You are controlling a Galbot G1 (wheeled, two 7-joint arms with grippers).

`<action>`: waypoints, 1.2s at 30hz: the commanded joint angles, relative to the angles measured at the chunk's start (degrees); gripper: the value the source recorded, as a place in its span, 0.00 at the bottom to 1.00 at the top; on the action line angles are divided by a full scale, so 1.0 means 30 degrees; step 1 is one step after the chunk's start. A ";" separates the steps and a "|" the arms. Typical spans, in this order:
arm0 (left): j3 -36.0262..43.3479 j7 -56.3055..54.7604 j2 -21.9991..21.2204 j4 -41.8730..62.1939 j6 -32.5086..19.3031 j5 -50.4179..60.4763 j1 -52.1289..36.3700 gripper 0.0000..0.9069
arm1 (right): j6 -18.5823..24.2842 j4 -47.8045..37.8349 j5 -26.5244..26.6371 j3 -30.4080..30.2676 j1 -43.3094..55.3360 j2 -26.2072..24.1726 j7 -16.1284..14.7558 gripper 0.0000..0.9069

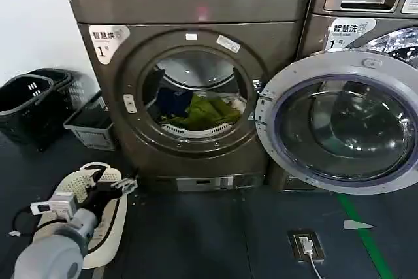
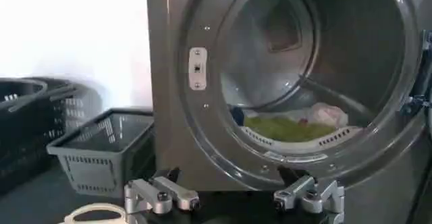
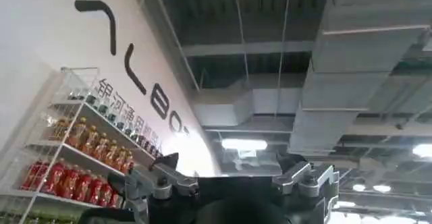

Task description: Grasp the clothes from the dryer.

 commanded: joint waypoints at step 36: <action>0.0240 0.0047 -0.0195 0.0107 0.0935 0.0152 -0.0221 1.00 | 0.0335 -0.0090 0.0001 0.0121 -0.0072 -0.0050 -0.0082 1.00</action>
